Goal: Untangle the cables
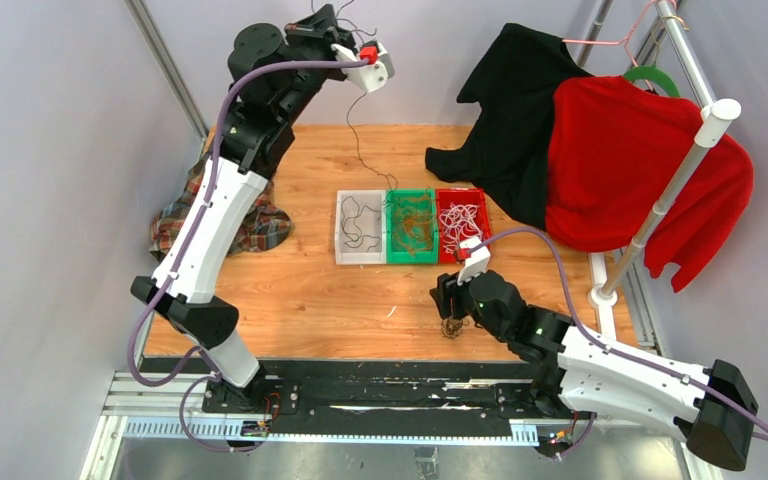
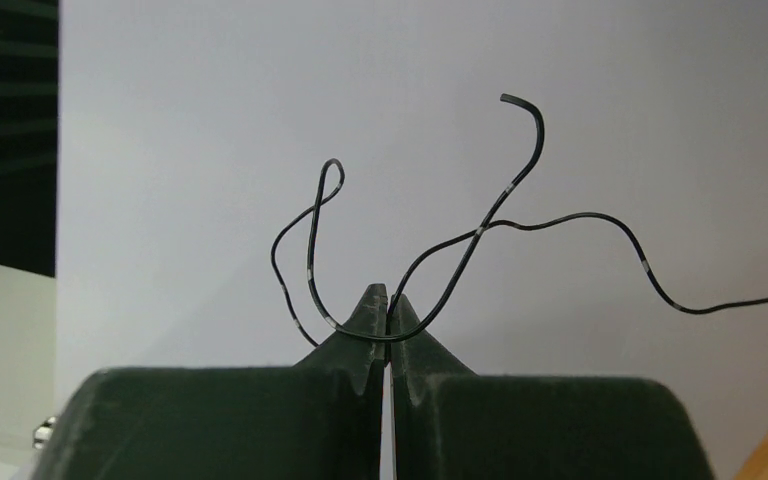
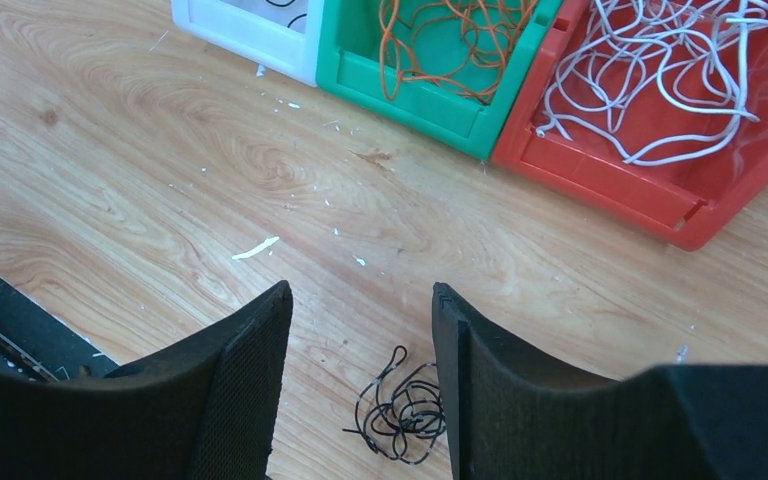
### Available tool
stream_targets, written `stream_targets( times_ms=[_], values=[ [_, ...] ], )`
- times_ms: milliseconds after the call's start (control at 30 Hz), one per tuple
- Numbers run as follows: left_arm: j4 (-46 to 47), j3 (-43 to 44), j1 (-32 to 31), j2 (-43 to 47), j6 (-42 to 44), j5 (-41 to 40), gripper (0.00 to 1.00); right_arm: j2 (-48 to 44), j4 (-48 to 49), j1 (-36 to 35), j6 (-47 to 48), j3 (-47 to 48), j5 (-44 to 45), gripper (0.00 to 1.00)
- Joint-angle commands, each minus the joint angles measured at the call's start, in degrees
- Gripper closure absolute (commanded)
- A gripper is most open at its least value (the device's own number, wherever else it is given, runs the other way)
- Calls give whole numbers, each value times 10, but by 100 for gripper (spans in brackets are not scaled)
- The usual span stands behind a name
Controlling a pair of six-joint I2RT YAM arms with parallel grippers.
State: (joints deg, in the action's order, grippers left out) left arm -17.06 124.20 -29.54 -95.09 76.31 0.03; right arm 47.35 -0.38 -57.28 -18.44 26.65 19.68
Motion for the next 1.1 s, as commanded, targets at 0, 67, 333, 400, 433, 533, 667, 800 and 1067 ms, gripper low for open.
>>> stream_targets(
  times_ms=[0,67,333,400,433,533,667,800,1067],
  values=[
    [42,-47,30,21,-24,15,100,-23,-26,4,-2,-11,26,46],
    [41,-71,32,27,-29,24,100,-33,-33,4,-1,-15,35,46],
    [69,-87,29,33,-84,49,100,-35,-42,4,-13,-20,40,47],
    [81,-51,30,24,-110,50,99,-28,-41,4,-16,-18,38,47],
    [83,-30,29,15,-117,51,100,-25,-41,4,-17,-17,37,47],
    [121,27,29,-6,-152,54,100,-19,-34,4,-16,-14,35,48],
    [178,48,29,-7,-190,57,100,-9,-27,4,-18,-13,31,48],
    [168,-1,29,23,-200,67,99,0,-19,4,-20,-12,28,48],
    [179,-235,29,108,-233,73,100,1,-11,4,-18,-13,26,48]
  ],
)
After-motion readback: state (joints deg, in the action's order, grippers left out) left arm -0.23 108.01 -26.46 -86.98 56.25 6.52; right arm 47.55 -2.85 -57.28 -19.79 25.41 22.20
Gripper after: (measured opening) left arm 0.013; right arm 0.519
